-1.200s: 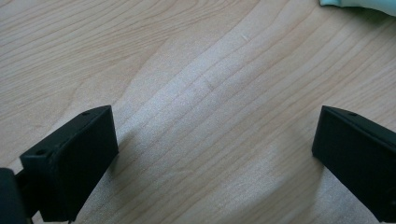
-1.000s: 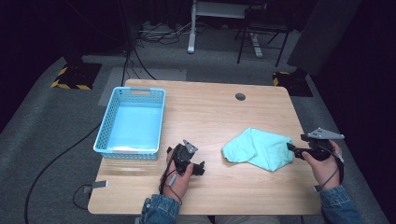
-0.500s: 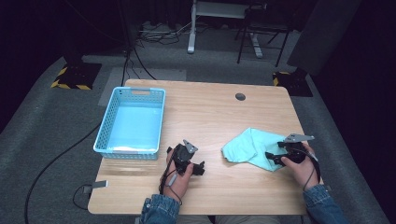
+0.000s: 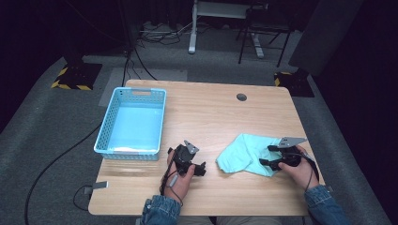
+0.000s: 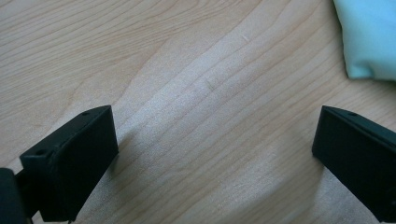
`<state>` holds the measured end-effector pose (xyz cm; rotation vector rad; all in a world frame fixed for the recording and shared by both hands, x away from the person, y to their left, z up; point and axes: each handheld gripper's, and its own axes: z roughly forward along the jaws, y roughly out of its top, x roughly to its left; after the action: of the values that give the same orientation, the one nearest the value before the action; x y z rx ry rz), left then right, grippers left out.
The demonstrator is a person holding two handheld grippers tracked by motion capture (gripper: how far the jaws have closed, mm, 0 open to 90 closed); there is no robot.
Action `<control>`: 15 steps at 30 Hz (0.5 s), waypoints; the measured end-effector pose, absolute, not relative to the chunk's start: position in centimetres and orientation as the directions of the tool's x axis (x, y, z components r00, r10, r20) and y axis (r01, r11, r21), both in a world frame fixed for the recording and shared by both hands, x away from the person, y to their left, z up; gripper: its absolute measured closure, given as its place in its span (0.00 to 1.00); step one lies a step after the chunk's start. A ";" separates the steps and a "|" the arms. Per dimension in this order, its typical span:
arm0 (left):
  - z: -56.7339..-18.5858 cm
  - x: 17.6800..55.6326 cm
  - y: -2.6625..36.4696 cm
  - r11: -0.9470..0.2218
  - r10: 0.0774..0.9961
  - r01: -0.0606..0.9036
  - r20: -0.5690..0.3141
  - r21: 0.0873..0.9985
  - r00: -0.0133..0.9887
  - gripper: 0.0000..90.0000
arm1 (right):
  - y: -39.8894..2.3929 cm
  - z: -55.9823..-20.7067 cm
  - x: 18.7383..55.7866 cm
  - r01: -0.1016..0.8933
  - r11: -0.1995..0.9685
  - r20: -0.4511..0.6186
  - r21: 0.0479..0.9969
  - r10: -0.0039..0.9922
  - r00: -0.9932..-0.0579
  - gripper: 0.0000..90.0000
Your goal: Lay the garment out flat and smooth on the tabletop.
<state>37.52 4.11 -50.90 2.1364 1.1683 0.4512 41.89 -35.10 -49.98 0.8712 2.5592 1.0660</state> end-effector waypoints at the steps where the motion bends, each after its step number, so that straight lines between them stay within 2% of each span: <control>1: -50.9 37.5 4.1 -0.389 0.840 0.615 -0.011 0.686 0.543 0.00 | -34.8 -50.0 41.8 0.427 0.567 0.010 0.705 0.594 -0.805 0.25; 6: -50.9 37.5 4.1 -0.388 0.840 0.615 -0.011 0.686 0.543 0.00 | -34.6 -49.3 41.3 0.425 0.556 -0.004 0.714 0.611 -0.792 0.20; 15: -50.9 37.5 4.1 -0.389 0.840 0.615 -0.010 0.686 0.543 0.00 | -38.9 -48.6 40.5 0.493 0.474 -0.016 0.730 0.733 -0.681 0.16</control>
<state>37.53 4.11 -50.90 2.1357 1.1684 0.4514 40.47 -38.91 -48.57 1.0357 2.3985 1.0307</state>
